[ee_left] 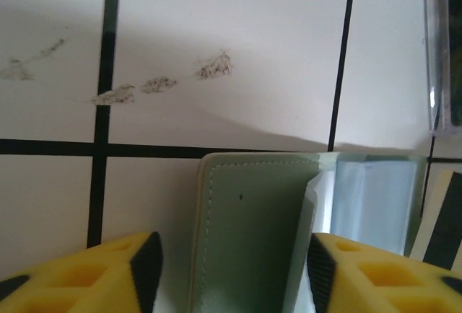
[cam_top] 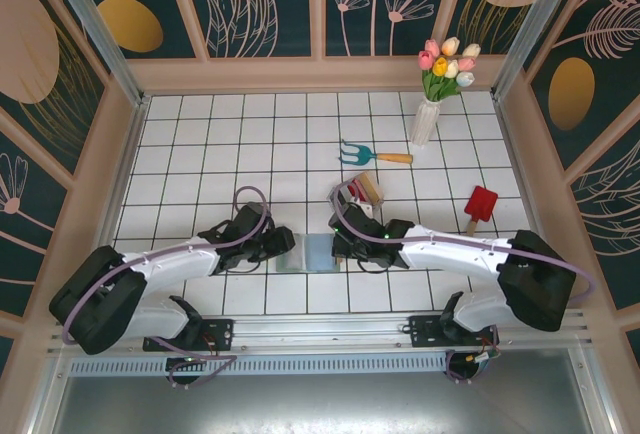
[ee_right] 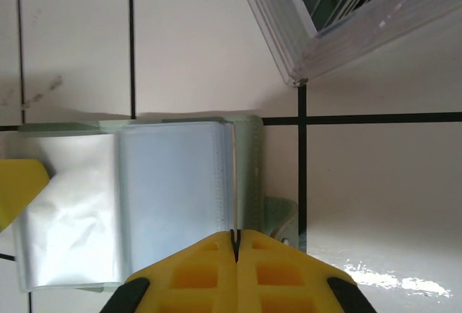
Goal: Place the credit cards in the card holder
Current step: Flip over the card slot in the card holder.
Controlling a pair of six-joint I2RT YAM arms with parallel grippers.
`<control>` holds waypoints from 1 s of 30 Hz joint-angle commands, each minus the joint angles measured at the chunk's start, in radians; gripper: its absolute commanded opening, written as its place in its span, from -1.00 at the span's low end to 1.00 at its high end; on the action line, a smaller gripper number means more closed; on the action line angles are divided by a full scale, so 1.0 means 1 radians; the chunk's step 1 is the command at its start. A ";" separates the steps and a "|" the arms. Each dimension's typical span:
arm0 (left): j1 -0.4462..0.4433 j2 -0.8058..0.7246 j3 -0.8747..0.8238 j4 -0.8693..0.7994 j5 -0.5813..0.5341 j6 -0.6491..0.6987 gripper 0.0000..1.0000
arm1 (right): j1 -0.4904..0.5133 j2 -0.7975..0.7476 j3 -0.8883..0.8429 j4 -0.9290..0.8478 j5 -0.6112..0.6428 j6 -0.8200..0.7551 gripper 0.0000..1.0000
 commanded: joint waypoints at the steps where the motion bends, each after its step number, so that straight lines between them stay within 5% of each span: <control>1: -0.004 0.026 -0.018 0.039 0.030 0.014 0.00 | 0.003 0.026 -0.011 0.021 0.027 0.017 -0.99; 13: -0.005 0.058 -0.041 0.111 0.063 0.001 -0.53 | -0.002 0.016 0.024 0.093 -0.041 -0.001 -0.98; 30: -0.010 0.049 -0.057 0.171 0.079 -0.036 -0.66 | -0.001 0.040 0.110 0.044 -0.041 -0.007 -0.97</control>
